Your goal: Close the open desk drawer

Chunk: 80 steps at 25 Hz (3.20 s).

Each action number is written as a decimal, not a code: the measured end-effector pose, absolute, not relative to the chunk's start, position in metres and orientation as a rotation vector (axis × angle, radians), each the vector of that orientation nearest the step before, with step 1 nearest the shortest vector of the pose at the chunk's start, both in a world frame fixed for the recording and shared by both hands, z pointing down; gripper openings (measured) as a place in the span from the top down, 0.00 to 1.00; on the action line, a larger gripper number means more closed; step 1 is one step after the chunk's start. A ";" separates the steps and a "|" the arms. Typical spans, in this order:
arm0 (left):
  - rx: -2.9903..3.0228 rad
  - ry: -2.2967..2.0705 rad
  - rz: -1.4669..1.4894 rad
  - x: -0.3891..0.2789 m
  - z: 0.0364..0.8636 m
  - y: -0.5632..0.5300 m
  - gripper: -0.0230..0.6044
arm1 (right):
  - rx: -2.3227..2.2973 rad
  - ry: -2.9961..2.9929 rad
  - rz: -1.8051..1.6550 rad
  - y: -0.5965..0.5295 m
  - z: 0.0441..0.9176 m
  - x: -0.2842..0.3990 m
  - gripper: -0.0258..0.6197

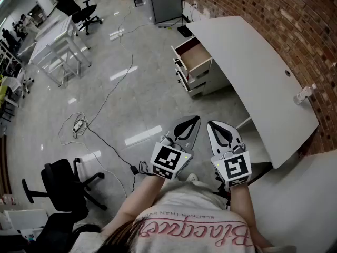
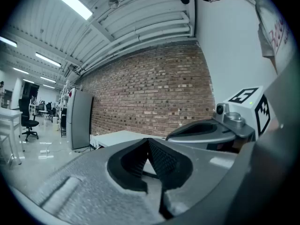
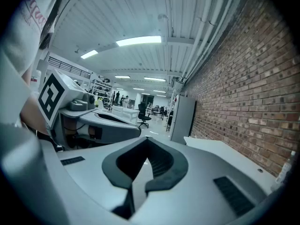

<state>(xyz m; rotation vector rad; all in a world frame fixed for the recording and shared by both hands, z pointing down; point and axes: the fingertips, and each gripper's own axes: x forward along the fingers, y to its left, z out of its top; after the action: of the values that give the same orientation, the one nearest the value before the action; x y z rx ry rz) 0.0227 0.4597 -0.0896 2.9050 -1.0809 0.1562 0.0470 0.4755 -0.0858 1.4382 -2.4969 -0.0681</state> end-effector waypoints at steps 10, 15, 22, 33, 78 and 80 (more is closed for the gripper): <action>2.915 -1.125 0.146 0.054 -0.096 0.496 0.95 | 1.463 -2.558 -0.044 0.518 -0.088 0.076 0.94; 2.917 -1.113 0.144 0.052 -0.095 0.506 0.95 | 1.469 -2.578 -0.039 0.522 -0.089 0.074 0.94; 2.884 -1.159 0.113 0.039 -0.097 0.470 0.95 | 1.499 -2.601 0.055 0.498 -0.085 0.074 0.94; 2.885 -1.140 0.093 0.020 -0.103 0.390 0.95 | 1.485 -2.628 0.085 0.415 -0.096 0.062 0.94; 2.689 -1.282 0.165 0.073 -0.028 0.095 0.95 | 0.918 -2.617 -0.003 0.124 -0.019 0.123 0.94; 2.674 -1.287 0.171 0.075 -0.019 0.089 0.95 | 0.878 -2.623 0.002 0.117 -0.011 0.121 0.94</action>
<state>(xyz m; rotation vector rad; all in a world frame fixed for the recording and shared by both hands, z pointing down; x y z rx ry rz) 0.0748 0.0895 -0.0189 2.6735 -1.2869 0.1712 0.1213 0.1168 -0.0110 0.8776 -2.6235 0.0023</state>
